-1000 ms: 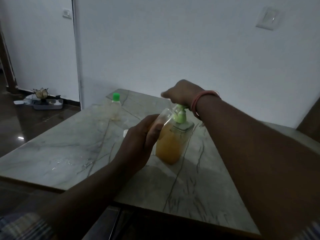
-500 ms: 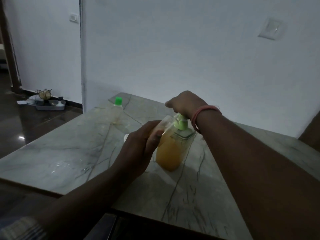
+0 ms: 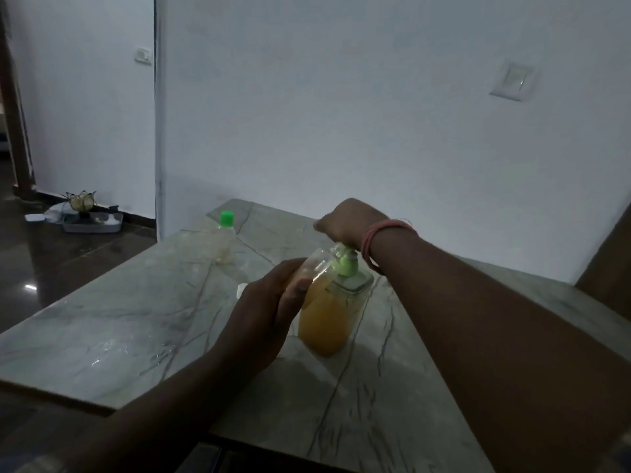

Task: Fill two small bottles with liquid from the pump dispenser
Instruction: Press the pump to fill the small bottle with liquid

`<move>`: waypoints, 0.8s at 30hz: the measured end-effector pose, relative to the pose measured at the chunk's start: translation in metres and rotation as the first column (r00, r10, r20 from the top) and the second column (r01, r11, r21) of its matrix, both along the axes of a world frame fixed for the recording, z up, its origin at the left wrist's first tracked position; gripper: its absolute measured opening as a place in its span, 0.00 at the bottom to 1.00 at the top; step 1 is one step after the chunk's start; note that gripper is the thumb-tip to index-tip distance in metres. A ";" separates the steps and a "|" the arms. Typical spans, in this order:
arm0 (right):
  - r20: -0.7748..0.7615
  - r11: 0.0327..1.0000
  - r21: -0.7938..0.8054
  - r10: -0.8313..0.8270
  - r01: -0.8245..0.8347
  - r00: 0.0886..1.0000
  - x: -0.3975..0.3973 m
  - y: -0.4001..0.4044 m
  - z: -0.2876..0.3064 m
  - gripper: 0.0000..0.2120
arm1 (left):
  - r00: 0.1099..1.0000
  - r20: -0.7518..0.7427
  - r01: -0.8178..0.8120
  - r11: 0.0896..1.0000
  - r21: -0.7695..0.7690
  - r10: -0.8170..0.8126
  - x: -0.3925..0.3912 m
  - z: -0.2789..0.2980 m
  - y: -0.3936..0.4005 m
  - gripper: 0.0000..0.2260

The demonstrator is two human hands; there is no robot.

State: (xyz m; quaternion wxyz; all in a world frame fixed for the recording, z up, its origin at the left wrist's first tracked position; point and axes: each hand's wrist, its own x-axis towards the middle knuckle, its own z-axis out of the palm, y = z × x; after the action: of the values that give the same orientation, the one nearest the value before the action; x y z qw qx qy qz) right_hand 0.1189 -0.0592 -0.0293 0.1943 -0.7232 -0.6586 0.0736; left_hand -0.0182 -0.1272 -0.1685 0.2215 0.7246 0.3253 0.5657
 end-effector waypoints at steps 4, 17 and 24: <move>-0.058 0.999 0.042 0.031 -0.029 0.998 0.004 -0.002 -0.002 0.14 | 0.999 -0.038 -0.025 0.999 0.027 0.027 -0.002 -0.003 0.002 0.20; -0.027 0.999 0.035 0.030 -0.029 0.999 0.005 0.003 -0.009 0.14 | 0.999 -0.032 -0.020 0.999 0.045 0.021 0.000 -0.001 0.002 0.22; 0.161 0.999 0.038 0.032 -0.038 0.986 -0.002 -0.002 0.002 0.15 | 1.000 -0.014 -0.006 0.999 0.037 0.006 0.001 0.002 -0.002 0.22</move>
State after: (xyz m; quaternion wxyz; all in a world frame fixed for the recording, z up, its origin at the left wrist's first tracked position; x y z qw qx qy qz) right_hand 0.1168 -0.0617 -0.0278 0.1541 -0.7110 -0.6861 0.0053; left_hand -0.0172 -0.1297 -0.1666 0.2042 0.7315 0.3184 0.5673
